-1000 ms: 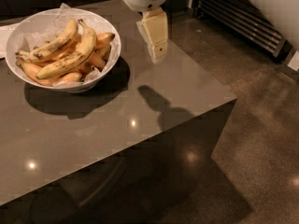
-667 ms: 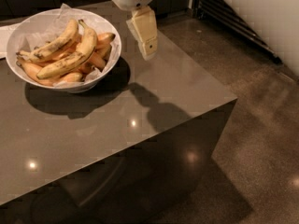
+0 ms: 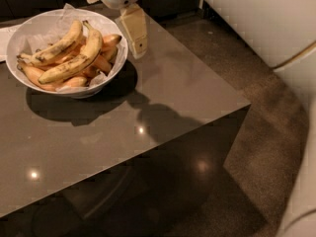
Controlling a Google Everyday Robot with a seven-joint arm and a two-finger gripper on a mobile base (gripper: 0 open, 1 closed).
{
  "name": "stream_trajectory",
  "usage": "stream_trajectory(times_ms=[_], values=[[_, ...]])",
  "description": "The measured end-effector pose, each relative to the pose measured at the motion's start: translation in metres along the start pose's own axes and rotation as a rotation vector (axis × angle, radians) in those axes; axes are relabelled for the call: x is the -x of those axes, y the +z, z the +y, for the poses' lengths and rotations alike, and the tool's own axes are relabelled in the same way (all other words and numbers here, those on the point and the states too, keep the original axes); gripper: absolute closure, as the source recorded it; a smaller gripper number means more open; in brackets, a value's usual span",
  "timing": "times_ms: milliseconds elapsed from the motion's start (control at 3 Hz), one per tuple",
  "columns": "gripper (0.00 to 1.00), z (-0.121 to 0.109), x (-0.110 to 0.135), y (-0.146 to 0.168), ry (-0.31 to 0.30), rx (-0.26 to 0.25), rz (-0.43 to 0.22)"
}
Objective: Pick banana from white bowl
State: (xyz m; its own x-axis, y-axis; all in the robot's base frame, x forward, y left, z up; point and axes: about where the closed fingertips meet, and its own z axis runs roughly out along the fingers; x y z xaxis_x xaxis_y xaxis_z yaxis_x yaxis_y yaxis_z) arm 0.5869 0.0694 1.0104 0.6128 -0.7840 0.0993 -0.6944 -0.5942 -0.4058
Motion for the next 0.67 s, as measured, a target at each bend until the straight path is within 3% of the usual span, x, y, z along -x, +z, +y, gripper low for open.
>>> stream_trajectory(times_ms=[667], values=[[0.21, -0.015, 0.012, 0.0126, -0.049, 0.002, 0.01]])
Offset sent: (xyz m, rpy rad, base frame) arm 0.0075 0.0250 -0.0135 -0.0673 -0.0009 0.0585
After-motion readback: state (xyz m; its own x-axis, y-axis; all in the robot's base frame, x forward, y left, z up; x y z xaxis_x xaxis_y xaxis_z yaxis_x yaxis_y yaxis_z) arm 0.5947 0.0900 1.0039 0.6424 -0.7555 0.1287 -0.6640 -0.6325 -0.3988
